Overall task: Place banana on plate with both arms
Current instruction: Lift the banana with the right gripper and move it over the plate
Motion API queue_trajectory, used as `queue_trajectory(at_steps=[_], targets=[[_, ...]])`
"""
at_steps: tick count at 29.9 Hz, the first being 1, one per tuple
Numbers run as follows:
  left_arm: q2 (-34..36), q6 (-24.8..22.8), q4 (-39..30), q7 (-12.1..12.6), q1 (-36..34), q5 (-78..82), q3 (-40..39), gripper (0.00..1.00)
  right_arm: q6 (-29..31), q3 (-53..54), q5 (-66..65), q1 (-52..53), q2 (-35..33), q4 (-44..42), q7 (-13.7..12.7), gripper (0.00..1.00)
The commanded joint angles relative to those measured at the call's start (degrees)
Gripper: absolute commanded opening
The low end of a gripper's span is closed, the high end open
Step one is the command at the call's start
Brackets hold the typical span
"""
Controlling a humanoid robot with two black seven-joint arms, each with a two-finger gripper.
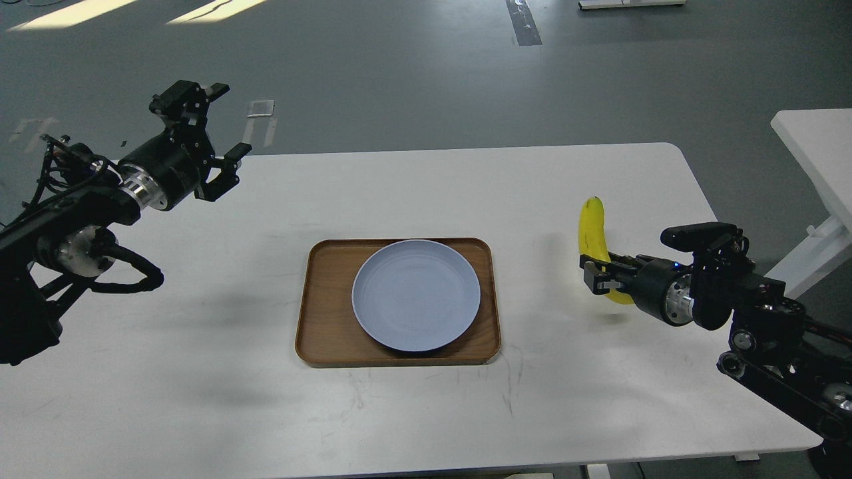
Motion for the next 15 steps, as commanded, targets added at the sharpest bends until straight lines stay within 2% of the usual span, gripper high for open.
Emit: queue_trajectory(at_steps=[1,4,6,8,15], targets=[[-0.29,0.12,0.00,0.00,-0.09,0.01,0.00,0.98,-0.80,-2.62,-0.02,6.01,3.70,1.78,3.30,0.00],[-0.46,0.12,0.00,0.00,-0.09,0.01,0.00,0.98,-0.80,-7.80,0.06,12.07,6.34,1.17,5.76,0.00],[-0.29,0.12,0.00,0.00,-0.09,0.01,0.09,0.98,-1.33,-12.19,0.06,16.11,10.02,0.12,8.74,0.00],[0.06,0.12,0.00,0.00,-0.18,0.01,0.00,0.98,-1.42,-13.87,0.06,17.00,12.57,-0.06,10.16,0.00],[0.68,0.12,0.00,0.00,-0.18,0.01,0.09,0.98,-1.33,-19.76,-0.11,17.10,17.24,-2.52,10.16,0.00]])
